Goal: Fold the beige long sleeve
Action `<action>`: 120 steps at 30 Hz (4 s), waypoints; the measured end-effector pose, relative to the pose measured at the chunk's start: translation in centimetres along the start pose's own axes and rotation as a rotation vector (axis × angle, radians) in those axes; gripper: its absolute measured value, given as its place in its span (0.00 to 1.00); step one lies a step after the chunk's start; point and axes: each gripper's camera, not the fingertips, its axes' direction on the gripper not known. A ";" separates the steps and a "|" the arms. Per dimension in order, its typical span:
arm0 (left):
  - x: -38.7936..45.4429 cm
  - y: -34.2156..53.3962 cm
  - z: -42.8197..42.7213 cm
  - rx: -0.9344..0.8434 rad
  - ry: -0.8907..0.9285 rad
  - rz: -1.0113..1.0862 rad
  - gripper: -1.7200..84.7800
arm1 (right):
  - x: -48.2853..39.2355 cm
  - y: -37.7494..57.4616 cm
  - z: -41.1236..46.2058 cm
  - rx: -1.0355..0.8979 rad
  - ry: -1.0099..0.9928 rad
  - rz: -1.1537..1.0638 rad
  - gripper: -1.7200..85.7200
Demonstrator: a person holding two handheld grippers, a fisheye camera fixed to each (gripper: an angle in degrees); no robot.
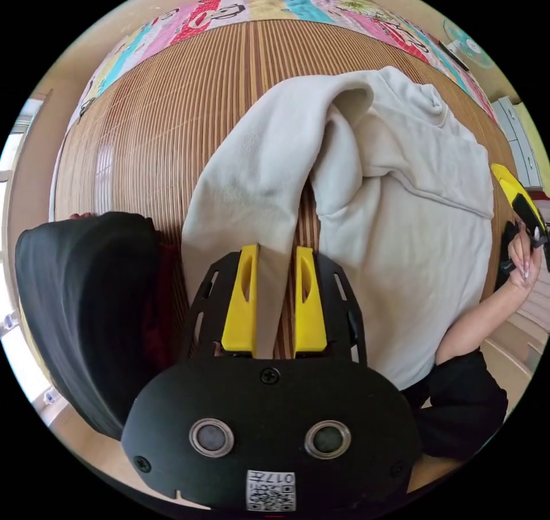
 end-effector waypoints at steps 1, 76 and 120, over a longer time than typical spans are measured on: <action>-0.2 0.3 -0.3 0.003 0.007 0.018 0.11 | 0.0 0.3 -0.3 0.001 -0.010 0.002 0.13; -10.3 6.8 -2.0 0.834 0.357 -0.337 0.17 | 20.5 3.4 -13.4 0.312 0.286 0.598 0.10; 8.9 3.5 2.1 0.692 0.509 0.142 0.12 | 6.7 -5.2 -9.8 -0.033 0.346 0.377 0.04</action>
